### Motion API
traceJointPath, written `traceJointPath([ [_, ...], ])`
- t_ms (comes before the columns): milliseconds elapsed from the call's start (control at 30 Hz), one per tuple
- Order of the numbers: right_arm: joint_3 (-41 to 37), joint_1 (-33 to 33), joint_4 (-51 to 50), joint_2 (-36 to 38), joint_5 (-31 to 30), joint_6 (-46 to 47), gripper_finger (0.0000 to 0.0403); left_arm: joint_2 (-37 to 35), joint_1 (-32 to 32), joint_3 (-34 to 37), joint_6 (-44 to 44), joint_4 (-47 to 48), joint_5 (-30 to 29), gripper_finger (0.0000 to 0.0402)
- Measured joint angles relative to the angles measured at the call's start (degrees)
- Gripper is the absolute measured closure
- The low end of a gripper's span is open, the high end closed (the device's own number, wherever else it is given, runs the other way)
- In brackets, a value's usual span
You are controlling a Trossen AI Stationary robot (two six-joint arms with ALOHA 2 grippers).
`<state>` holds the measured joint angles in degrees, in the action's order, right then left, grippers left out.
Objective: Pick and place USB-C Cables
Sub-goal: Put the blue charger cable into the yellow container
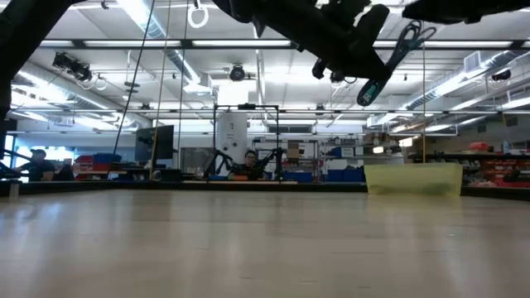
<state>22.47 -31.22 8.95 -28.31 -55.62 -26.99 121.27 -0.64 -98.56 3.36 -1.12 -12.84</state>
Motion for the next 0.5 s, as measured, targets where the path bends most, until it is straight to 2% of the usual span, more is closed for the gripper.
traceJointPath([
  [100,0.05,-1.34,0.02,0.63,-15.41,-2.48,0.0151,-0.02,0.02,0.00,0.27,-2.03,-0.14,0.0381],
  [167,0.05,-2.20,0.04,0.63,-21.04,-3.25,0.0151,-0.02,-0.32,0.00,0.19,-3.51,-0.18,0.0381],
  [233,0.09,-3.18,0.04,0.63,-21.51,-2.93,0.0151,-0.18,-0.81,0.00,0.17,-4.18,0.30,0.0381],
  [367,0.12,-5.80,0.03,0.59,-17.96,1.96,0.0151,-0.33,-1.62,0.00,-0.07,-6.49,0.14,0.0381],
  [500,0.12,-8.98,-0.07,0.55,-19.31,6.25,0.0151,-0.35,-2.19,0.00,-0.10,-8.00,-0.51,0.0381],
])
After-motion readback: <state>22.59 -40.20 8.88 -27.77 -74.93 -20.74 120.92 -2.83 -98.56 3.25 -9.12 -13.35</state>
